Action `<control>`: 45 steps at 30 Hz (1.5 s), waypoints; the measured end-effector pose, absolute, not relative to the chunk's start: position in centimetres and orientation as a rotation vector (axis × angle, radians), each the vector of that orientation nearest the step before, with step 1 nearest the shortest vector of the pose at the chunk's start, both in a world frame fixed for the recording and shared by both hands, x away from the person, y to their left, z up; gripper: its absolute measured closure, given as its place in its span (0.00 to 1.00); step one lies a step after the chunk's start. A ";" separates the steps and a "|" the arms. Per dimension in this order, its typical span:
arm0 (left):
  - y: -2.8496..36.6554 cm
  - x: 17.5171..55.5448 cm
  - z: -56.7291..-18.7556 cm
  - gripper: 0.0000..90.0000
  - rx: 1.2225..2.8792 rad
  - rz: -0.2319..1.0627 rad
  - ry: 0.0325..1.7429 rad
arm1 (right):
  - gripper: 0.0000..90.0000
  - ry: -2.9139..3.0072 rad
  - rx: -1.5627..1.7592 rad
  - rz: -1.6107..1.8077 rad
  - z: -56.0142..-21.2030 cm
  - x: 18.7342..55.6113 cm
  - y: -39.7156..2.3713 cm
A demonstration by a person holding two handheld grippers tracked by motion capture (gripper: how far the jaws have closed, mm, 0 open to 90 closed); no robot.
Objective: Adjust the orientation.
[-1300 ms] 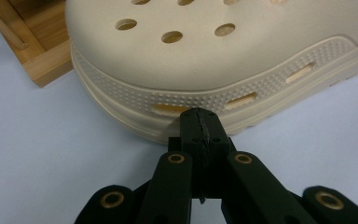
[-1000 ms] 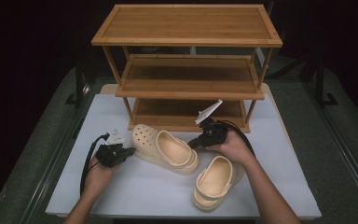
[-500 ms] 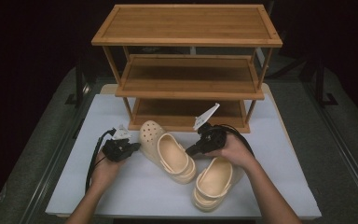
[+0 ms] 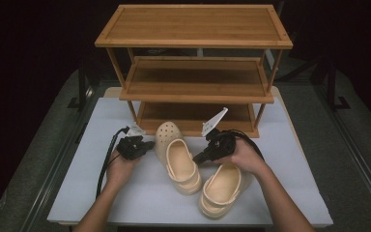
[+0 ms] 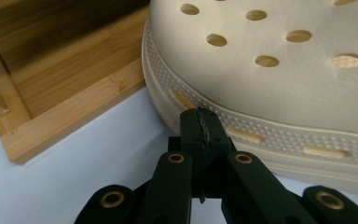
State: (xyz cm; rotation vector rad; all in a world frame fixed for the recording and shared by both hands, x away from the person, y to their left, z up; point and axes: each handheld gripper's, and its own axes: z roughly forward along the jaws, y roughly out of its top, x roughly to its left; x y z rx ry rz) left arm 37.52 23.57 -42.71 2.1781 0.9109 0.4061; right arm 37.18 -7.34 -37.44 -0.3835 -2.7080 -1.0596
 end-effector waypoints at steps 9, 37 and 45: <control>23.9 35.7 -42.0 0.99 2.183 0.359 0.891 | 1.00 -2.753 -0.471 -1.077 -38.4 38.5 -7.5; 21.5 34.2 -42.4 1.00 2.210 0.303 0.812 | 1.00 -2.842 -0.376 -0.957 -38.6 38.4 -4.6; 20.9 35.6 -42.3 1.00 2.184 0.330 0.827 | 1.00 -2.841 -0.279 -0.908 -38.7 38.1 -3.7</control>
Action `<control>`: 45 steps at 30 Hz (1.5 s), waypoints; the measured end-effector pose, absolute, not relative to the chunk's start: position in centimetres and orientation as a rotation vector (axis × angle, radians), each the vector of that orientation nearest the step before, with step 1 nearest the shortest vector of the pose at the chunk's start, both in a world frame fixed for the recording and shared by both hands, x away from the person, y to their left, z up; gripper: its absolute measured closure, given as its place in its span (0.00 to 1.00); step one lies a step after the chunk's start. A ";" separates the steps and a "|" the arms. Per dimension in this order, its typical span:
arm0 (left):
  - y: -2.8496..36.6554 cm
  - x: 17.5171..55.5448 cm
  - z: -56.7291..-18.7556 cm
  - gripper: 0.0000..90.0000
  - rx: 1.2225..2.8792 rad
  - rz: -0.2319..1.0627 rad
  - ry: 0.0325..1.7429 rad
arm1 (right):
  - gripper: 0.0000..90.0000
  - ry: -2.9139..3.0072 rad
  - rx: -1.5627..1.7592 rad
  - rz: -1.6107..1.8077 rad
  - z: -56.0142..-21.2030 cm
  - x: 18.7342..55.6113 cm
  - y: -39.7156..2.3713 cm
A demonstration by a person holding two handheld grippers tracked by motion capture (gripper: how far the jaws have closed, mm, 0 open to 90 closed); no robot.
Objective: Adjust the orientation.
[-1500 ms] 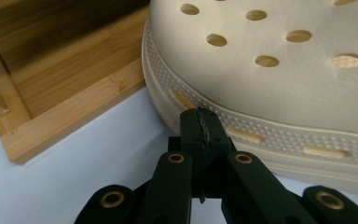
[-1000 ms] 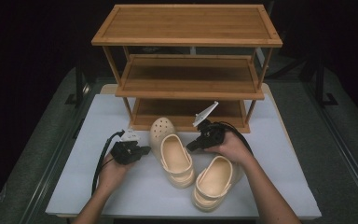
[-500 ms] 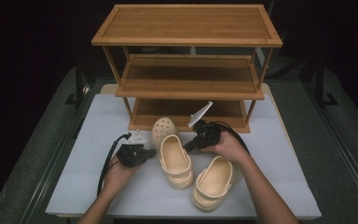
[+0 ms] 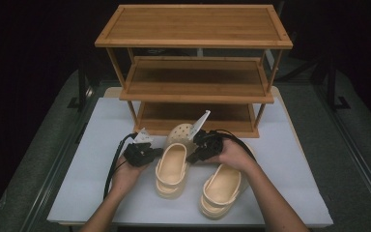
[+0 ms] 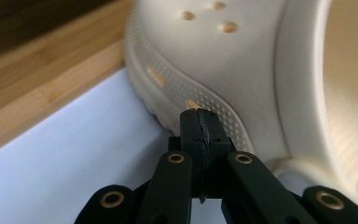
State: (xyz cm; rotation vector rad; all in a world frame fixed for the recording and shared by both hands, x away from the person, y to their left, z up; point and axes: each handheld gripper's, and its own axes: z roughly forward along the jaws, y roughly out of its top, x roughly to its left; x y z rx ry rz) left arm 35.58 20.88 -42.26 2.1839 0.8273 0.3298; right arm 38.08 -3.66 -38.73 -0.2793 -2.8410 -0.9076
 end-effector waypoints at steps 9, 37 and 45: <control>21.0 35.8 -42.2 1.00 2.161 0.326 0.815 | 1.00 -2.823 -0.249 -0.890 -38.8 38.1 -3.3; 24.5 33.5 -38.0 0.55 2.063 0.237 0.780 | 0.40 -2.913 -0.949 -1.257 -36.8 37.0 -14.7; 23.6 33.5 -37.9 0.55 2.077 0.235 0.759 | 0.30 -2.864 -1.290 -1.331 -38.1 34.6 -21.3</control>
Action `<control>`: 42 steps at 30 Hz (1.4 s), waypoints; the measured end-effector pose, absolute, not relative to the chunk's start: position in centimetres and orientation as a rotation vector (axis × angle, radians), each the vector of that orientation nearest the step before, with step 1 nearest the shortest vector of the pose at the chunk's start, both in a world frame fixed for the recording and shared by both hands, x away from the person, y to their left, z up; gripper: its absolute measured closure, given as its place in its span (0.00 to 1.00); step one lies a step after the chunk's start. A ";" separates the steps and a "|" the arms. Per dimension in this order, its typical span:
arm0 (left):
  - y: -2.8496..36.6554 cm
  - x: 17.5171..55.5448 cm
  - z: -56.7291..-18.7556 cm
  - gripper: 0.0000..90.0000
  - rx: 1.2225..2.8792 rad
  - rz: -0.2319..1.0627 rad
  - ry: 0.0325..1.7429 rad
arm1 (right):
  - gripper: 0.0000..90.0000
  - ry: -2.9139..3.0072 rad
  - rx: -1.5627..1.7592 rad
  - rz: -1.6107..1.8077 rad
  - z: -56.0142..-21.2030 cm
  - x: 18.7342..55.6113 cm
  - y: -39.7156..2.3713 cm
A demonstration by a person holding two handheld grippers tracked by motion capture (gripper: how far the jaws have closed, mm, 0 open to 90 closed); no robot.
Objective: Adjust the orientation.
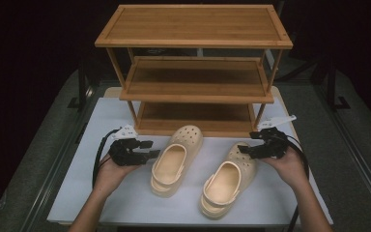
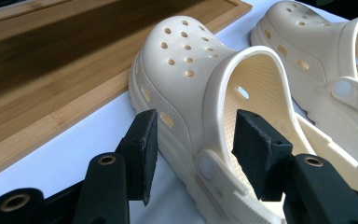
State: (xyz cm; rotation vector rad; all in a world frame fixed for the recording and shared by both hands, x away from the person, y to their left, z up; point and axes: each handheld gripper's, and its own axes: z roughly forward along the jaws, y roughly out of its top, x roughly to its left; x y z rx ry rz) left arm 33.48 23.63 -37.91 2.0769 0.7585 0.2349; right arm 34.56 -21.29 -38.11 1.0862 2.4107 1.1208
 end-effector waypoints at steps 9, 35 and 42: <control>22.6 33.8 -38.0 0.55 2.103 0.230 0.733 | 0.22 2.260 1.268 1.084 -40.7 32.2 -26.4; 19.5 34.5 -38.7 0.84 2.198 0.342 0.638 | 0.15 2.181 1.394 0.923 -45.7 29.8 -29.1; 19.4 33.9 -38.2 0.92 2.209 0.488 0.641 | 0.15 2.180 1.391 0.922 -45.7 29.8 -29.1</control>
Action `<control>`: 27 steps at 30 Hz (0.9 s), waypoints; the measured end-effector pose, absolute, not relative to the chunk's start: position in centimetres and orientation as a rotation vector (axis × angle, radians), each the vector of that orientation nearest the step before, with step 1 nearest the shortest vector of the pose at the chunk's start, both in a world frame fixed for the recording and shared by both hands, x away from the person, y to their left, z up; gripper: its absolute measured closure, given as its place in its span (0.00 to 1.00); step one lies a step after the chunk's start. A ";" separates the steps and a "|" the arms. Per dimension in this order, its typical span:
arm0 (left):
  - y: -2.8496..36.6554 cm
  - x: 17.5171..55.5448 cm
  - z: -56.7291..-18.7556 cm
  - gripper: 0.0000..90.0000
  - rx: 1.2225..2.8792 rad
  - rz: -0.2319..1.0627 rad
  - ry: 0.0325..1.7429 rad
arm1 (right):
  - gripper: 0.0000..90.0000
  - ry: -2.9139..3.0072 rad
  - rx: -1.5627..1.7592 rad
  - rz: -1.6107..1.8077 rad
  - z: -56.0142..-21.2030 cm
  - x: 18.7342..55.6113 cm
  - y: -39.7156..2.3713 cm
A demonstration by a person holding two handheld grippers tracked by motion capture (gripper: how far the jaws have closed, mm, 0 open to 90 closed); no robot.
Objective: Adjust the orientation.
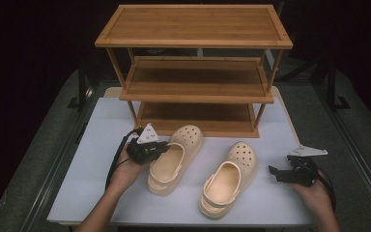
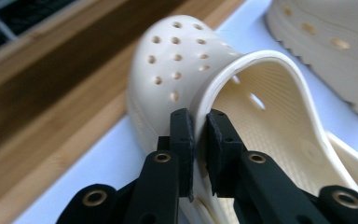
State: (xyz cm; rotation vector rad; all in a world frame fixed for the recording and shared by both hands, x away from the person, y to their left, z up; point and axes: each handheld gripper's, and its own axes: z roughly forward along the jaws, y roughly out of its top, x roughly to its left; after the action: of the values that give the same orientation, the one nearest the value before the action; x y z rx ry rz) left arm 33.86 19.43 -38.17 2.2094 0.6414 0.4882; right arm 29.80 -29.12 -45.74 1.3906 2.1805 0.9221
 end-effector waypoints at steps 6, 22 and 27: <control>21.0 33.5 -37.7 0.93 2.173 0.501 0.689 | 0.15 2.181 1.389 0.922 -45.7 29.8 -29.1; 26.9 30.9 -37.7 0.93 2.152 0.595 0.811 | 0.15 2.179 1.390 0.922 -45.8 29.8 -29.1; 27.6 30.4 -38.1 0.92 2.158 0.578 0.826 | 0.15 2.179 1.390 0.923 -45.8 29.8 -29.1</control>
State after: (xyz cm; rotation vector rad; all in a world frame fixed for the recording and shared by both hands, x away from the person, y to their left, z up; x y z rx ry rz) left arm 30.40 27.56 -38.13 2.1581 0.8258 0.5782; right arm 29.77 -29.10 -45.75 1.3898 2.1790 0.9227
